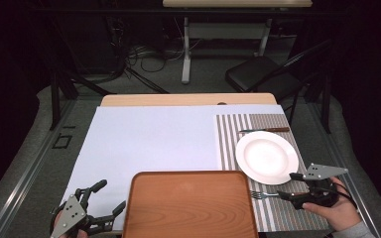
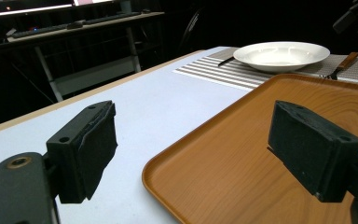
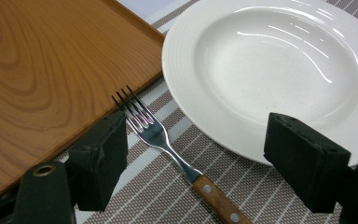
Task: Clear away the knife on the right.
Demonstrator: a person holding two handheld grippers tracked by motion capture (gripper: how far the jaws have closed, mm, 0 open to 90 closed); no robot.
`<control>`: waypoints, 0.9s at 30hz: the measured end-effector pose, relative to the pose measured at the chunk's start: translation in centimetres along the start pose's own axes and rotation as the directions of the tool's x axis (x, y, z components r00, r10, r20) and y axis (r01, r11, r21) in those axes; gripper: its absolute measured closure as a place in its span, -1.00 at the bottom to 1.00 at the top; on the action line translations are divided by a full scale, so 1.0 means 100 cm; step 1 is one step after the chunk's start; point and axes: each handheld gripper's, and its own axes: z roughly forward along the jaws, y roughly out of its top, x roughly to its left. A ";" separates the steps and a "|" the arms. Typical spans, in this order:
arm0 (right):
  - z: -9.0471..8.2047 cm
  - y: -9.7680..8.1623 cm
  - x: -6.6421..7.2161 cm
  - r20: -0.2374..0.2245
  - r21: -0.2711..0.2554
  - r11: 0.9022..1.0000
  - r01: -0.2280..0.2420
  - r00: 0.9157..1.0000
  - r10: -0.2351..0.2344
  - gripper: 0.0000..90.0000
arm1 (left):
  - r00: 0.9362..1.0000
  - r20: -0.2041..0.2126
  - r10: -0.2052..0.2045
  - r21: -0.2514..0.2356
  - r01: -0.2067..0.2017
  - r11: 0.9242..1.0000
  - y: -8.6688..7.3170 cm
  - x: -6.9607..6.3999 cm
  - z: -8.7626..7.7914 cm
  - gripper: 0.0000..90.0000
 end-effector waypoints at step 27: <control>0.015 0.034 -0.062 0.042 0.091 0.996 -0.024 0.999 0.021 -0.62 | 1.000 -0.017 -0.016 -0.001 0.016 1.000 -0.001 0.002 0.000 -0.66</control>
